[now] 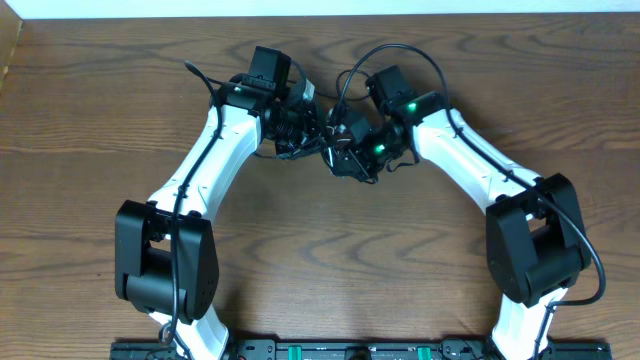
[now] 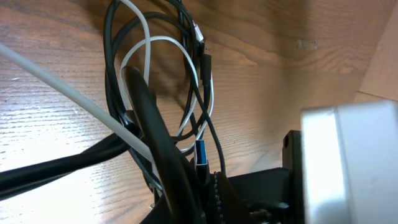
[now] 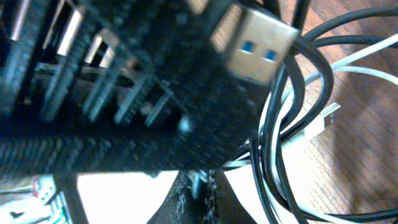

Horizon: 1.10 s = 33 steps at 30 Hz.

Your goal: Untangle cables

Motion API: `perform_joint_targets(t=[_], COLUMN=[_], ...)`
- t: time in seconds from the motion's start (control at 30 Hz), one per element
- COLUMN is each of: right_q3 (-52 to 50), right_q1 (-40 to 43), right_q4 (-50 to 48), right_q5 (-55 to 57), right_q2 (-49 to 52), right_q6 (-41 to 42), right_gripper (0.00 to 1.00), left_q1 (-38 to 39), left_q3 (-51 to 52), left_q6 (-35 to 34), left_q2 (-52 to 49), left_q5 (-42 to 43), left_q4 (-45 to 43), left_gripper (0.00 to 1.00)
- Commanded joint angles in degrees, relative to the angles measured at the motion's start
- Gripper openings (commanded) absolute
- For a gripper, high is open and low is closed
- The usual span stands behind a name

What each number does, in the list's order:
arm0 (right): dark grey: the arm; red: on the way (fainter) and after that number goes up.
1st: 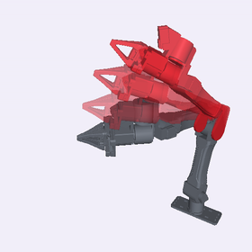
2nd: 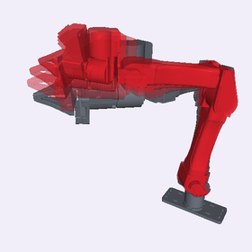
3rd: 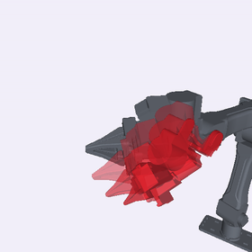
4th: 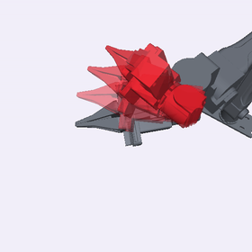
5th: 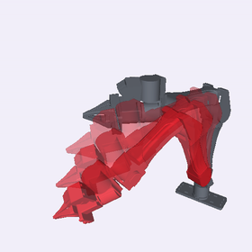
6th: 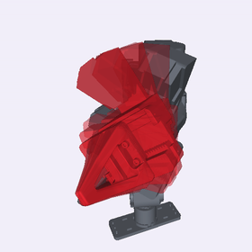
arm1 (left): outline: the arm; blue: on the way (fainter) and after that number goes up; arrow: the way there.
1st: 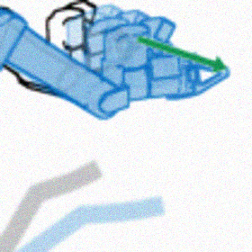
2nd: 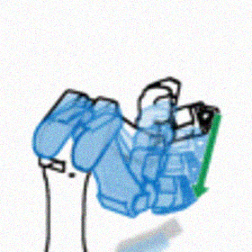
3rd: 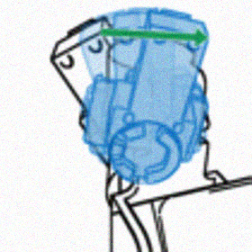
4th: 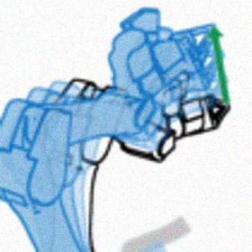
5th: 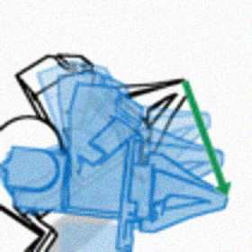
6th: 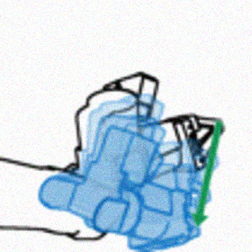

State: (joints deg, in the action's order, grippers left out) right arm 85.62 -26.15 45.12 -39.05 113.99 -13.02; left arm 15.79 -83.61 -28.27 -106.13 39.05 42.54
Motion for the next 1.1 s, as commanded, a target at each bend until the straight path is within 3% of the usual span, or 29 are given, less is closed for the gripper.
perform_joint_targets(t=[0.0, 0.17, 0.6, 0.77, 1.07], right_q3=[-0.2, -0.2, -0.2, -0.2, -0.2], right_q1=[3.7, 6.7, 10.3, 10.3, 15.8], right_q4=[-0.3, -0.1, 2.2, 2.2, 2.0], right_q5=[-4.5, -8.4, -3.7, -3.3, 2.9], right_q2=[-0.7, -1.6, -1.8, -1.8, -2.9], right_q6=[0.7, 0.5, -0.8, -0.8, 8.1], right_gripper=[0.01, 0.01, 0.01, 0.01, 0.01], left_q1=[0.0, 0.0, 0.0, 0.0, 0.0], left_q3=[-1.0, -1.0, -1.0, -1.0, -1.0], left_q6=[1.5, 1.6, 1.6, 1.6, 3.1], left_q2=[0.5, 0.5, 0.5, 0.5, 0.5], left_q5=[0.3, -1.2, -2.7, -3.3, -21.0], left_q4=[1.1, 1.4, 2.0, 2.0, 7.9], left_gripper=[0.08, 0.09, 0.09, 0.24, 0.25])
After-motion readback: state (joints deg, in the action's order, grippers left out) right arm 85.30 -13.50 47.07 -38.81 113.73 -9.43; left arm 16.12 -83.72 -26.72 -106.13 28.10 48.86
